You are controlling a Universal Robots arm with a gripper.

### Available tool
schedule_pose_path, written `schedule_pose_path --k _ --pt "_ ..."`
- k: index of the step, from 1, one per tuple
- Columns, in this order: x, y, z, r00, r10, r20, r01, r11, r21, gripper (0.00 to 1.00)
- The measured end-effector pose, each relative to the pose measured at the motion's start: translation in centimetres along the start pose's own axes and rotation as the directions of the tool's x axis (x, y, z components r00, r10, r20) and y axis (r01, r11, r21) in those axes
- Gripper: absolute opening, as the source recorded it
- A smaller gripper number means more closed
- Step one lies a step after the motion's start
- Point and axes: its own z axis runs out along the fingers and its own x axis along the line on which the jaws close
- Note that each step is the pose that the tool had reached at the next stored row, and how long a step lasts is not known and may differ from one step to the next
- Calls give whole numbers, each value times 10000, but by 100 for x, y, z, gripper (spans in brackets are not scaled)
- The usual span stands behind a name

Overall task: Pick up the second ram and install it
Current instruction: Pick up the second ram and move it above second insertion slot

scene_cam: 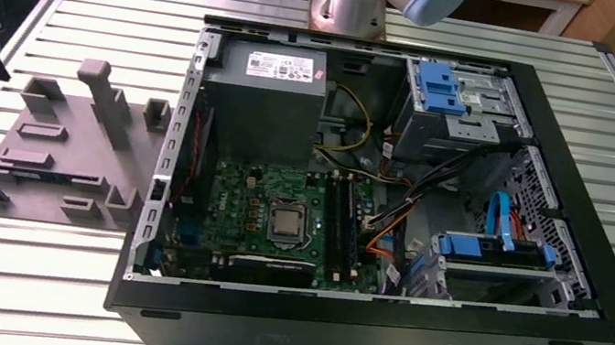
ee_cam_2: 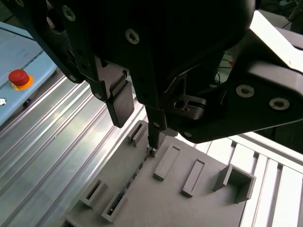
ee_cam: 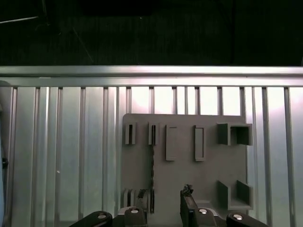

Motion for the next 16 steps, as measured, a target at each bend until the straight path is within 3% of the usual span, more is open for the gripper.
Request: schedule_pose_path --k 7,16 --pt "23 -6 120 10000 -1 0 1 10000 67 40" --pt "47 -12 270 10000 0 2 0 10000 70 40"
